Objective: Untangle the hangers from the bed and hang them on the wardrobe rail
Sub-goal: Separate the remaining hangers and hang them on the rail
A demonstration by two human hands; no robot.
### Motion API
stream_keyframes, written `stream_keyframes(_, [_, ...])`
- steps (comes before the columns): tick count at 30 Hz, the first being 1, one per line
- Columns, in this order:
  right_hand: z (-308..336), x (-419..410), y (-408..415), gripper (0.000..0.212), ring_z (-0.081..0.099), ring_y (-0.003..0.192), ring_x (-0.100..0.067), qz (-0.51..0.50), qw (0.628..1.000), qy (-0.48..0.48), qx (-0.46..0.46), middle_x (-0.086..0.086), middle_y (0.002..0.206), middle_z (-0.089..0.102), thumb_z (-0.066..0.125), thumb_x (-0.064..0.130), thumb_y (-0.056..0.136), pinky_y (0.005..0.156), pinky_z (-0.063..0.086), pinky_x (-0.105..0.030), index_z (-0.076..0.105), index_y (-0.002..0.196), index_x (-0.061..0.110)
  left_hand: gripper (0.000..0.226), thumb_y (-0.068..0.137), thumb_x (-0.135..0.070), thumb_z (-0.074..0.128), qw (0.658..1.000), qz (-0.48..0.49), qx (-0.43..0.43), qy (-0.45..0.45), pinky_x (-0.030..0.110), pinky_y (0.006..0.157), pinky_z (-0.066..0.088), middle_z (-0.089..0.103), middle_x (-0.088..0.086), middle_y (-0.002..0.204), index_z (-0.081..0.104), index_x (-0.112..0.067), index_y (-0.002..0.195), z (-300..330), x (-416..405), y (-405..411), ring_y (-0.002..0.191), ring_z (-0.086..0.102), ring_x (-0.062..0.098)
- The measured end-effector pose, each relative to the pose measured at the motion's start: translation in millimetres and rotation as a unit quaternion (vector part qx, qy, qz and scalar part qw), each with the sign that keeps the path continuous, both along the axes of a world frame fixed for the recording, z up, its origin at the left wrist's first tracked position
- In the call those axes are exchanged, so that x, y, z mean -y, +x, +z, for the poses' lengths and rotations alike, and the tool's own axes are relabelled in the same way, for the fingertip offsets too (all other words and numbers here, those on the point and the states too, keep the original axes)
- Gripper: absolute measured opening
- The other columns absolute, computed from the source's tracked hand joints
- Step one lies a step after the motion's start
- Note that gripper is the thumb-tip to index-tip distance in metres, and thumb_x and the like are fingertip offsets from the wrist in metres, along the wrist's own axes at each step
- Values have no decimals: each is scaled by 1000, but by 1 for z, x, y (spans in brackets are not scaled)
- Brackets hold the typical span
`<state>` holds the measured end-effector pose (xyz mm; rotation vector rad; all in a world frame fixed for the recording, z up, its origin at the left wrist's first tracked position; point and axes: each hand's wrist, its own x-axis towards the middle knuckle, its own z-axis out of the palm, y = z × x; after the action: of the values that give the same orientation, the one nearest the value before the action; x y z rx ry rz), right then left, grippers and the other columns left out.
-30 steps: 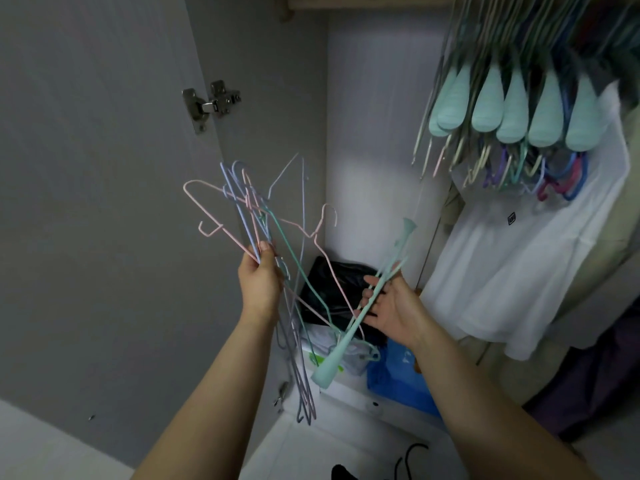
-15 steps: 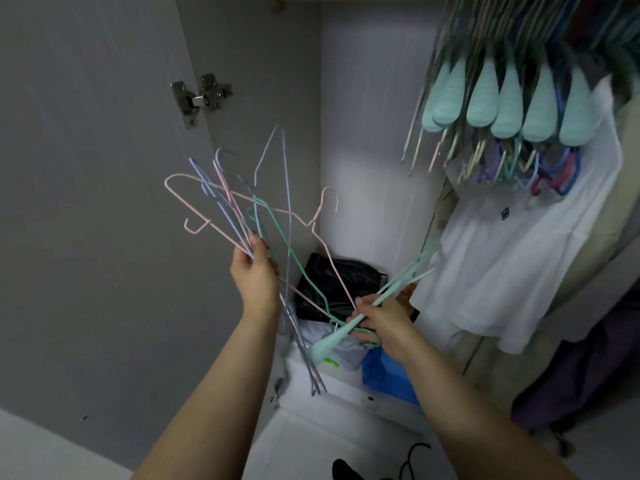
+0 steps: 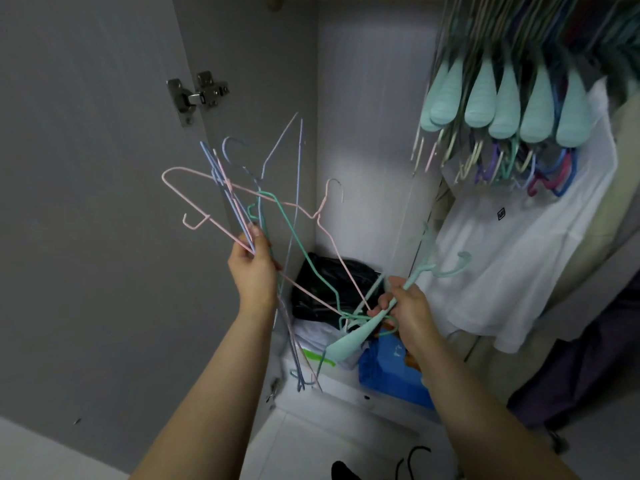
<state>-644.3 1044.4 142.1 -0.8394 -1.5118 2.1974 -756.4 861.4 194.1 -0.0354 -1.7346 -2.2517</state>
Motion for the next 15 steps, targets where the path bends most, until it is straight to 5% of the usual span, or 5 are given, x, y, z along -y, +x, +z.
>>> stream_keyframes(5, [6,5,2,11,67,67,-22,122,982,115,84,-21,82,67,35,18,104,58,54,-30,44,100,12,47,91,-48,51,999,21,-22,21,31,60,42,43,9,73,59,-3,97,5,-5,-4,64,43,20])
stream_keyframes(9, [3,8,1,10,67,65,-7,123,976,164,68,-14,86,68,50,17,98,51,48,-13,52,94,8,28,98,-34,47,998,49,-37,32,31,63,34,38,-3,68,51,-27,71,16,-10,-5,66,37,11])
stream_keyframes(15, [-3,13,4,18,64,90,-16,134,963,166,163,-7,103,64,54,28,96,72,52,-32,56,103,11,26,100,-27,45,997,59,-49,30,28,62,34,37,-7,65,52,-25,75,17,-15,-7,62,35,7])
